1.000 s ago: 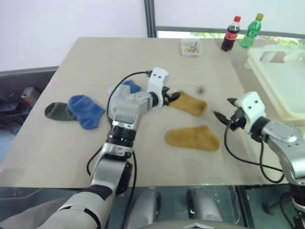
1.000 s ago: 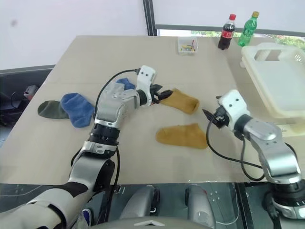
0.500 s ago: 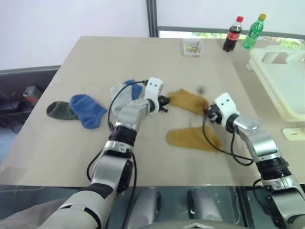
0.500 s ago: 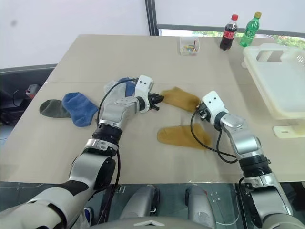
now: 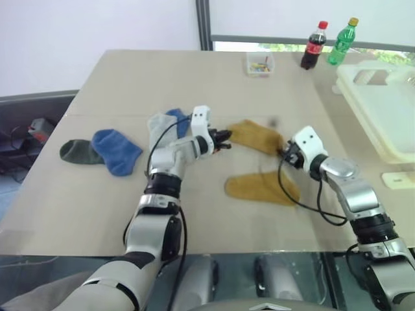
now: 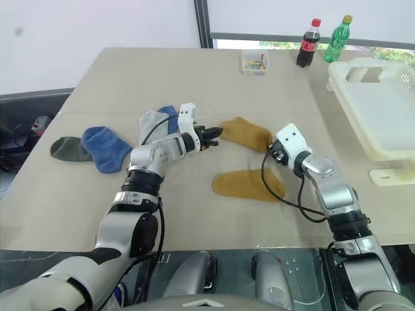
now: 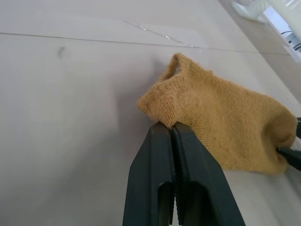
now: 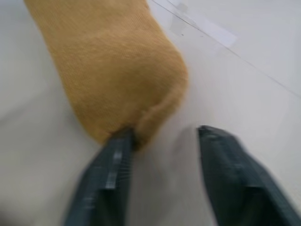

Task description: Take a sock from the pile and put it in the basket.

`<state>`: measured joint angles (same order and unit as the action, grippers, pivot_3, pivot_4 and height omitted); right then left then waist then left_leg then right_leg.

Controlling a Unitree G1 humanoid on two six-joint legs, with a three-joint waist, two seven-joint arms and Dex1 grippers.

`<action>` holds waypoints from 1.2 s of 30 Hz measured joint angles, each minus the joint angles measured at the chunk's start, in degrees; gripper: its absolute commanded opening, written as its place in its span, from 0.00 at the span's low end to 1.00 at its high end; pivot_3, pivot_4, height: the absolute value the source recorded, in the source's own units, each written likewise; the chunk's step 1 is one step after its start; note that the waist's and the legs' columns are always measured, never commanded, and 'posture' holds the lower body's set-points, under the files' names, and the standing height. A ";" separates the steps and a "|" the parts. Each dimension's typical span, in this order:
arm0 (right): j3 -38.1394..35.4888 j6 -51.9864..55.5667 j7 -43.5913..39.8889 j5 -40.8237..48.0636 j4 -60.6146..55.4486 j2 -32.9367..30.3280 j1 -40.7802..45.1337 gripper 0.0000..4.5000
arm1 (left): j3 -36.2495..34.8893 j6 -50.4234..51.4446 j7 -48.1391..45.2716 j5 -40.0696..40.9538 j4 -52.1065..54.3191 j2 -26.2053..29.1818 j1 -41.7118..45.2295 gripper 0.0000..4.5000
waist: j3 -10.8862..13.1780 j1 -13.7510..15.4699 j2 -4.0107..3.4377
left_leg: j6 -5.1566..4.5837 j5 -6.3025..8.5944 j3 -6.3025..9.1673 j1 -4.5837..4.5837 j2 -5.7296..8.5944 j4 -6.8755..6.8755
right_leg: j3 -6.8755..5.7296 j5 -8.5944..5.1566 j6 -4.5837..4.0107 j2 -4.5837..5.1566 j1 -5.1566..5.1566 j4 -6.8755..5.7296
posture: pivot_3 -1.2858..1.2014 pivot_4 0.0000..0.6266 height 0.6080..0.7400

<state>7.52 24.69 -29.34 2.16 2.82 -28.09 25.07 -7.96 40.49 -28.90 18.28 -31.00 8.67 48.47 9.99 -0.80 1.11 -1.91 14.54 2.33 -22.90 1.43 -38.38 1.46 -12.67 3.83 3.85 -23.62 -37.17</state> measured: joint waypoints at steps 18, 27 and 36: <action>-9.37 4.59 0.02 5.02 -28.74 -3.66 -18.64 0.67 | 6.48 21.33 -16.53 11.64 23.82 21.86 12.59 0.00 | 0.00 1.10 -0.06 | 0.02 -0.02 0.22 0.02 0.10 -0.03 | -0.19 -0.02 0.01 0.13 0.21 0.11 | 0.52 0.24 1.00; -15.62 11.47 4.44 5.21 -37.94 -3.05 -25.56 0.68 | 33.62 12.47 -10.94 -2.23 7.79 -3.11 7.48 0.07 | 0.02 0.39 -0.15 | -0.05 0.01 0.13 -0.16 0.21 0.06 | -0.08 -0.07 0.06 0.06 -0.06 0.10 | 0.52 0.24 1.00; -19.96 21.10 5.89 8.69 -42.33 -2.49 -25.44 0.68 | 25.68 3.70 -9.57 -3.12 9.61 -5.95 5.89 0.49 | 0.01 -0.25 -0.17 | -0.21 0.10 -0.10 0.05 -0.11 0.02 | 0.11 -0.07 0.07 -0.05 0.03 0.07 | 0.52 0.24 1.00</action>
<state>-12.45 45.78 -23.45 10.85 -39.51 -30.58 -0.37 17.71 44.19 -38.47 15.16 -21.38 2.72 54.36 10.00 -1.05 0.94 -2.11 14.65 2.23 -22.85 1.31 -38.36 1.57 -12.74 3.90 3.80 -23.58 -37.11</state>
